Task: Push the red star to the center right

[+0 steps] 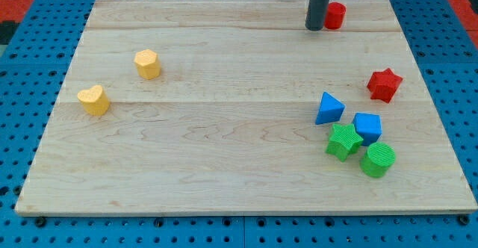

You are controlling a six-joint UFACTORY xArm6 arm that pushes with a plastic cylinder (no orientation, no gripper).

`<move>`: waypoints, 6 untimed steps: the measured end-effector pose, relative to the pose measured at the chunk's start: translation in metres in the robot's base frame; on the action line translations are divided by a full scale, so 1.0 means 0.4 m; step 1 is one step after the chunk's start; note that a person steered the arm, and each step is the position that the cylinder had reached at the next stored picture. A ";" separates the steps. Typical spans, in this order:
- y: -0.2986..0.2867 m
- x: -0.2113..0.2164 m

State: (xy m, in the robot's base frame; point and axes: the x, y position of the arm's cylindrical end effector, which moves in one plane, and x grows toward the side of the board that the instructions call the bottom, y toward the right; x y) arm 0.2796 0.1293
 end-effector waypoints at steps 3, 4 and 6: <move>0.262 0.090; 0.462 0.267; 0.234 0.296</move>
